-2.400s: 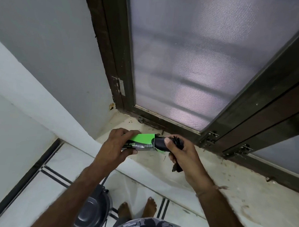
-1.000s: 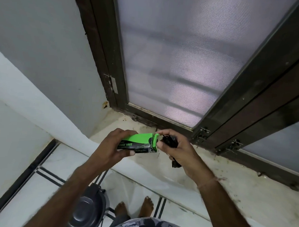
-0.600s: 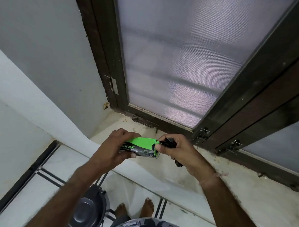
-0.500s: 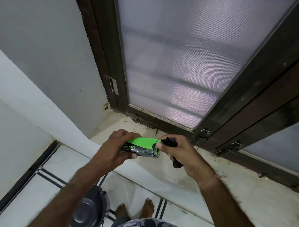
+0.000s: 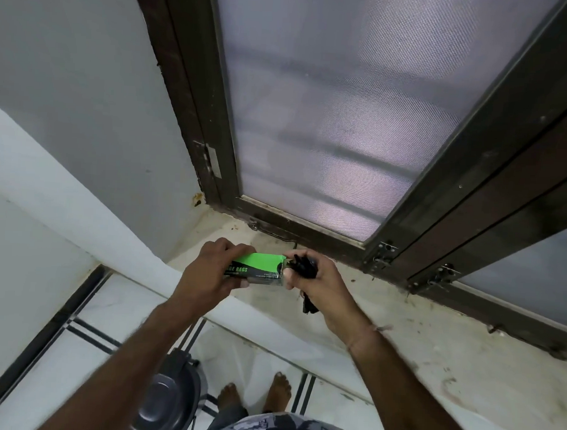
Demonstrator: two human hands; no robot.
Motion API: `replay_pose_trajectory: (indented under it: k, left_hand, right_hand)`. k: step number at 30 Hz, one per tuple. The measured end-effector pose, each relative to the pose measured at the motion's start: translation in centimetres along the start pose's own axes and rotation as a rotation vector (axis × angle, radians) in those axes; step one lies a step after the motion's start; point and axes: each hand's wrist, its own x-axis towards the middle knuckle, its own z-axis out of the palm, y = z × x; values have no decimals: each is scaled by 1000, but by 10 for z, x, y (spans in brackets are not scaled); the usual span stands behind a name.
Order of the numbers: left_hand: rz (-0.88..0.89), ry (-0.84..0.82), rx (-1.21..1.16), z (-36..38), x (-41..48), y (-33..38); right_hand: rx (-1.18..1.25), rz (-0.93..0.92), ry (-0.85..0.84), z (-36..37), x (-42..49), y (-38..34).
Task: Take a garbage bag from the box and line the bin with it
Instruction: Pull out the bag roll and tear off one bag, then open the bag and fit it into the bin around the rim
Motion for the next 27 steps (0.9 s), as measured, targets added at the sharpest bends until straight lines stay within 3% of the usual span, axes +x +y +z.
replay_pose_trajectory:
  k: [5, 11, 16, 19, 24, 27]
  left_hand:
    - [-23, -60, 224, 11, 25, -21]
    - [-23, -45, 256, 17, 20, -23]
    - [-48, 139, 282, 22, -6, 1]
    - [-37, 290, 61, 31, -30, 28]
    - [-362, 45, -677, 42, -62, 69]
    - [-547, 16, -872, 40, -76, 76]
  right_hand:
    - [-79, 84, -37, 12, 28, 18]
    - [27, 129, -25, 6, 18, 25]
    - [57, 159, 25, -3, -3, 28]
    - [146, 189, 20, 3, -21, 24]
    - [223, 279, -48, 32, -41, 32]
    - [252, 318, -59, 53, -49, 41]
